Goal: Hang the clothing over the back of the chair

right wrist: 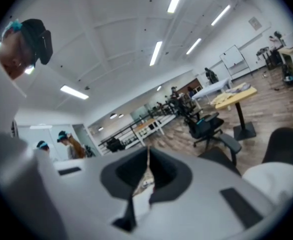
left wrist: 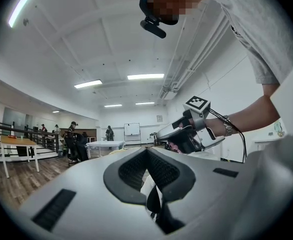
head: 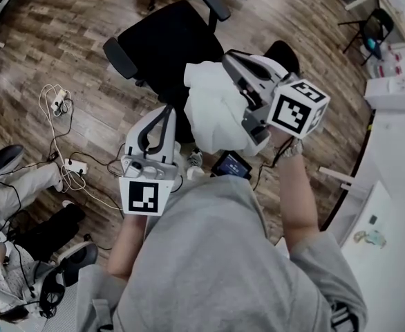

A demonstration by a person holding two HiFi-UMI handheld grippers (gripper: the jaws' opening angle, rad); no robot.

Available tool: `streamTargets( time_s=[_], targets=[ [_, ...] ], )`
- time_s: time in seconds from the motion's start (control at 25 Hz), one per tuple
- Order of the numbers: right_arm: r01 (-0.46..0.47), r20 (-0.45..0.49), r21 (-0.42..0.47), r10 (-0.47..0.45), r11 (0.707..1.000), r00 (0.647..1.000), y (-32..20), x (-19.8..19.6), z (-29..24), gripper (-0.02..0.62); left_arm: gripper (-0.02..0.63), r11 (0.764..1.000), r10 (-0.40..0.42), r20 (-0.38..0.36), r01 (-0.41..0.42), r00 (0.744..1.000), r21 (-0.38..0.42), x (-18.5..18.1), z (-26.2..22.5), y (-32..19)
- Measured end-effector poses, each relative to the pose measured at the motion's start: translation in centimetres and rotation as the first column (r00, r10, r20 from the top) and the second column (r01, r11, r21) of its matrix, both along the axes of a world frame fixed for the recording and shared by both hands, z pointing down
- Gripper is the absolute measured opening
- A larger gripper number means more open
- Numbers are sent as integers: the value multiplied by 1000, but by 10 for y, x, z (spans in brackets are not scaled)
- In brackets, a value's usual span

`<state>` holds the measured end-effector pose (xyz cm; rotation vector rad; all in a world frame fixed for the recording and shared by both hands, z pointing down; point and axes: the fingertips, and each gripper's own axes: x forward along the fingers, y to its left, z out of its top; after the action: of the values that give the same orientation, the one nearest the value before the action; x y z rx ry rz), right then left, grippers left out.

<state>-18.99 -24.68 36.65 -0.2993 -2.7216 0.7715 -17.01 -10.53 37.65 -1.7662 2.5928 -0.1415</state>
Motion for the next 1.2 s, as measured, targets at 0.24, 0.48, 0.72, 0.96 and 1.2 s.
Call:
streamTargets(
  time_s=[0.24, 0.48, 0.72, 0.96, 1.2],
  targets=[
    [6, 19, 12, -6, 1000, 1000, 12, 20, -6, 38, 34, 1000, 6, 32, -7, 999, 13, 17, -10, 6],
    [11, 37, 17, -11, 1000, 999, 21, 34, -13, 38, 34, 1000, 10, 54, -11, 999, 18, 29, -16, 11],
    [11, 57, 19, -12, 1000, 998, 32, 50, -18, 38, 34, 1000, 11, 70, -13, 998, 27, 42, -21, 17],
    [0, 75, 16, -1, 1000, 997, 38, 70, -24, 38, 34, 999, 13, 87, -16, 996, 41, 56, -28, 21],
    [-21, 95, 8, 21, 1000, 995, 42, 90, -28, 38, 34, 999, 13, 95, -18, 995, 48, 68, -32, 26]
  ],
)
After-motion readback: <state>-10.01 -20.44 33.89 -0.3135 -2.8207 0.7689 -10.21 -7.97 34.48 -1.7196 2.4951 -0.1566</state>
